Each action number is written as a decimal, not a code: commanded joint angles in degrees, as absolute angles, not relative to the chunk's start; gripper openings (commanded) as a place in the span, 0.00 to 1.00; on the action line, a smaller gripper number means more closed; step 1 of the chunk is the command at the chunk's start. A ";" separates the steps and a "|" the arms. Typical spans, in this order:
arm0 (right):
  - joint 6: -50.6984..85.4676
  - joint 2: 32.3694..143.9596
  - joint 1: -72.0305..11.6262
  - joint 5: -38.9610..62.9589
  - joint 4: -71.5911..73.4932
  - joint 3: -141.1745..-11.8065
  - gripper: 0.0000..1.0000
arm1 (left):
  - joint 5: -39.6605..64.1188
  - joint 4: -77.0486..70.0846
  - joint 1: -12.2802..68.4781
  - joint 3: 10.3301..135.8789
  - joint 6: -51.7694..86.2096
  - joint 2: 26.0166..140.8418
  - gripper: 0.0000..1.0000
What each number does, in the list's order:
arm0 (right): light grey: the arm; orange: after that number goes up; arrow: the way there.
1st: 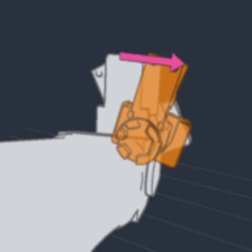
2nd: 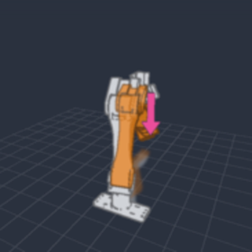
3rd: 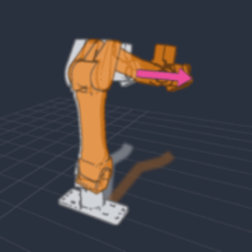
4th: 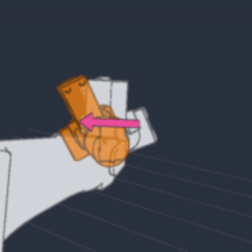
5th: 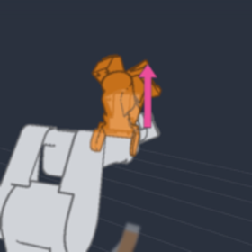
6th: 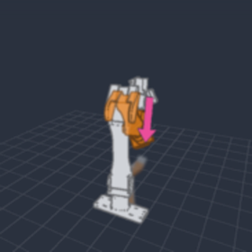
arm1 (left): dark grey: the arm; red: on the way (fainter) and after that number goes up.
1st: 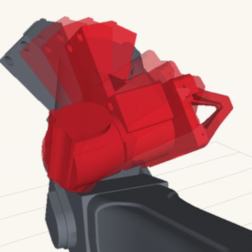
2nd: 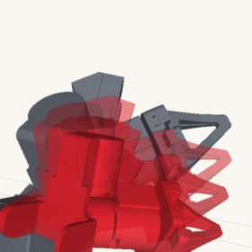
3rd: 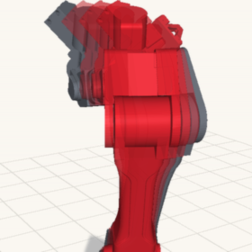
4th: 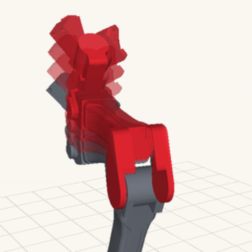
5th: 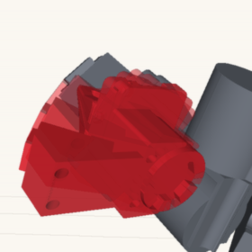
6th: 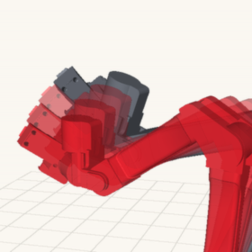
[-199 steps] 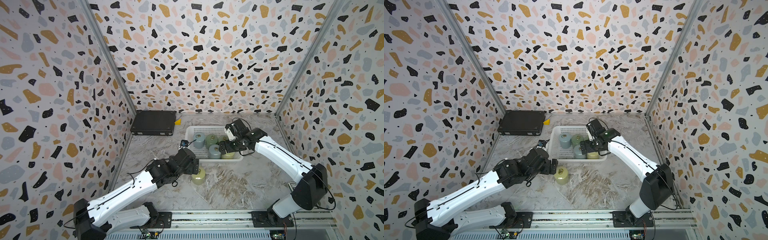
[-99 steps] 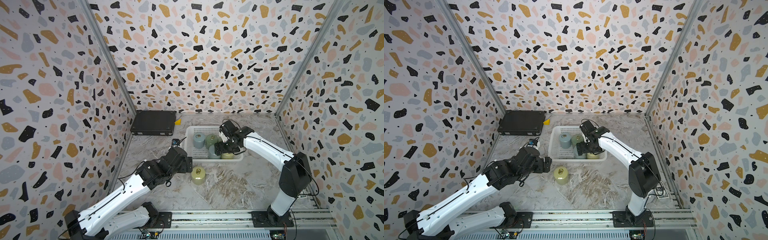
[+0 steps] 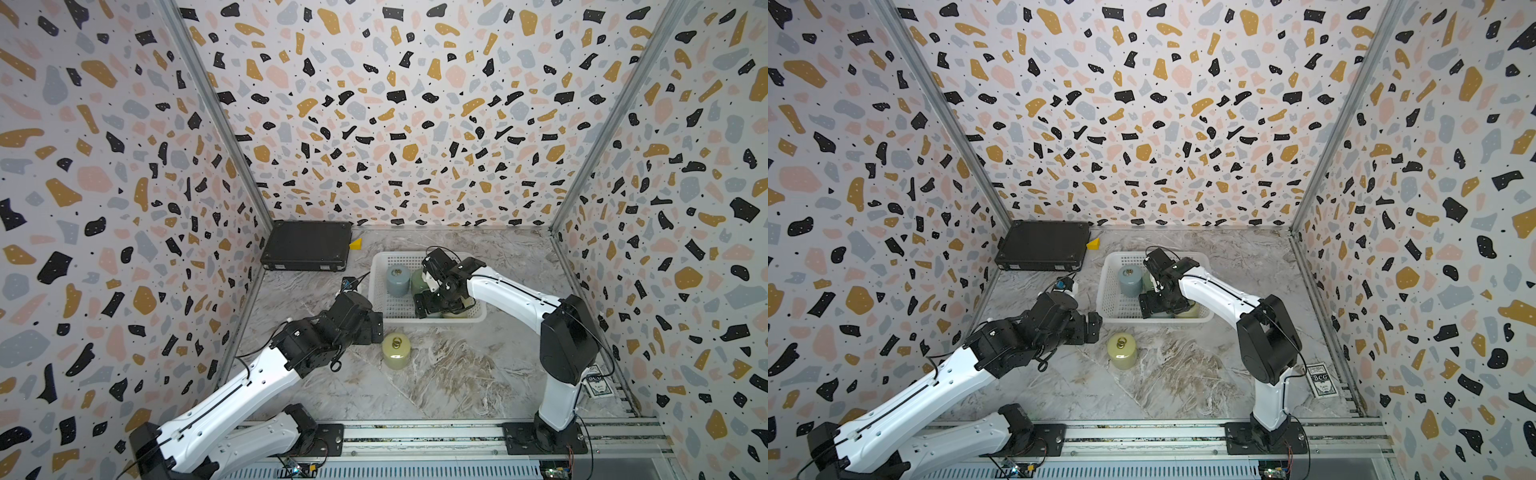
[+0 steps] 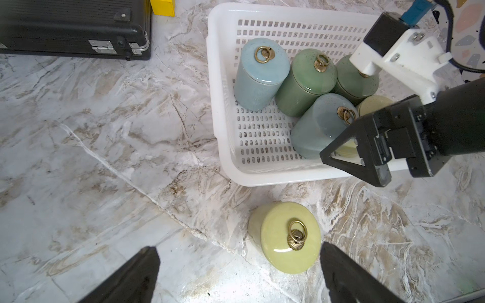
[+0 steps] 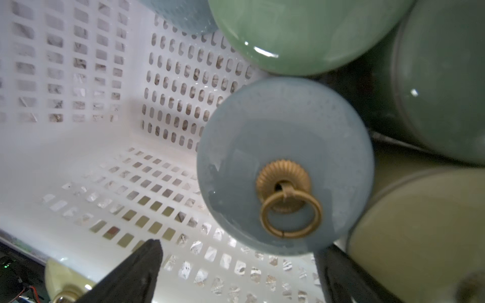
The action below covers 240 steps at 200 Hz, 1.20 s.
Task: Take the tea canister out of the basket
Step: Pick up the tea canister from the basket.
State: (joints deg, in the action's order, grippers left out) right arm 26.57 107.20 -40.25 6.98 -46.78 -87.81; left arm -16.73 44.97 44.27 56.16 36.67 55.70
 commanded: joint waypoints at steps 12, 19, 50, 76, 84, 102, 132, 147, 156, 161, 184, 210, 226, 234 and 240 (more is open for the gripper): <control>26.55 109.68 -40.25 3.98 -48.91 -92.49 0.97 | -16.60 44.81 43.68 55.81 35.95 55.46 0.99; 26.46 110.17 -40.26 3.49 -48.99 -93.13 0.97 | -16.54 44.91 43.60 55.90 35.94 55.38 1.00; 25.68 112.42 -40.25 0.90 -49.39 -95.89 0.97 | -16.15 44.84 43.06 55.90 35.86 55.02 0.99; 24.71 115.02 -40.26 -1.07 -50.26 -98.09 0.97 | -16.10 44.78 42.80 55.98 35.64 54.89 0.99; 24.46 115.96 -40.25 -1.66 -50.87 -98.96 0.98 | -16.02 44.82 42.70 56.03 35.62 54.91 1.00; 24.19 117.93 -40.25 -2.64 -51.75 -100.73 0.98 | -15.92 45.04 42.52 56.19 35.53 54.84 0.99; 24.17 119.84 -40.25 -2.72 -51.77 -102.33 0.98 | -15.61 45.23 42.41 56.07 35.60 54.48 0.99; 24.26 120.53 -40.25 -2.81 -51.71 -102.87 0.97 | -15.48 45.35 42.35 55.99 35.60 54.32 1.00; 24.26 120.85 -40.25 -2.81 -51.70 -102.96 0.97 | -15.47 45.43 42.36 55.99 35.63 54.26 1.00; 24.21 121.01 -40.25 -2.78 -51.68 -102.93 0.97 | -15.51 45.40 42.32 55.99 35.65 54.19 0.99; 24.20 121.64 -40.26 -2.92 -52.03 -102.36 0.97 | -15.56 45.68 42.36 55.82 35.68 53.85 0.99; 24.52 121.16 -40.26 -3.16 -52.20 -100.77 0.97 | -15.72 45.62 42.34 55.32 35.62 53.28 0.99; 24.78 120.46 -40.34 -3.25 -52.17 -99.46 0.97 | -15.65 45.53 42.27 55.06 35.75 53.08 0.99; 24.95 120.11 -40.34 -3.24 -52.11 -98.69 0.96 | -15.60 45.39 42.25 54.95 35.72 53.06 1.00; 24.96 119.93 -40.34 -3.35 -52.08 -98.20 0.96 | -15.56 45.26 42.28 54.93 35.74 53.13 0.99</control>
